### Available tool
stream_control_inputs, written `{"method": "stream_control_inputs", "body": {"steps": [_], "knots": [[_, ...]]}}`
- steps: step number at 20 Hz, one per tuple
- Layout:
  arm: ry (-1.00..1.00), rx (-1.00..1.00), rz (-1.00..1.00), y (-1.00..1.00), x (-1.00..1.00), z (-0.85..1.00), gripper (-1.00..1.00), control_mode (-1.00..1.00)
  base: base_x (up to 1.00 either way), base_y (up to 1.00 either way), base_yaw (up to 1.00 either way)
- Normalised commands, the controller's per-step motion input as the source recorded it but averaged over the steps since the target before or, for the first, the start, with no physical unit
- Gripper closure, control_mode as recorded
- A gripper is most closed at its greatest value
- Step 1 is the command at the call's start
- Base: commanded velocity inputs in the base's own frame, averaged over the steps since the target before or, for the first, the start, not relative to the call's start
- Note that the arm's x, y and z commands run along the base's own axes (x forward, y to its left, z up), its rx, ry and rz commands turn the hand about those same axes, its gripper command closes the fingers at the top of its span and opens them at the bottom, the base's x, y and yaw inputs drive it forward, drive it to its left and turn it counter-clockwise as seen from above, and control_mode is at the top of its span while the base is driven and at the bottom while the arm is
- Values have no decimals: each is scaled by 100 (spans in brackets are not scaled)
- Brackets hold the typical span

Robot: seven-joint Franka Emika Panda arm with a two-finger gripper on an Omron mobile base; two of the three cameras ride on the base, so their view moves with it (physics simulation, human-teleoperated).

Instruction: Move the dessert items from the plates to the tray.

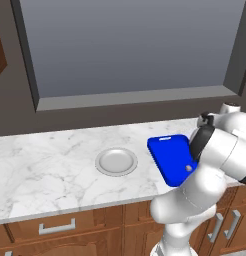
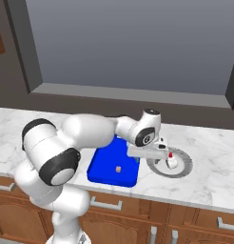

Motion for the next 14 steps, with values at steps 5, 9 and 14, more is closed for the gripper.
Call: {"method": "stream_control_inputs", "body": {"steps": [5,9,14], "knots": [[-4,0,7,-49,0,0,-100,-100,0,0,0],[-6,0,9,-37,0,0,-100,-100,0,0,0],[-5,0,10,-29,0,0,-100,-100,0,0,0]]}}
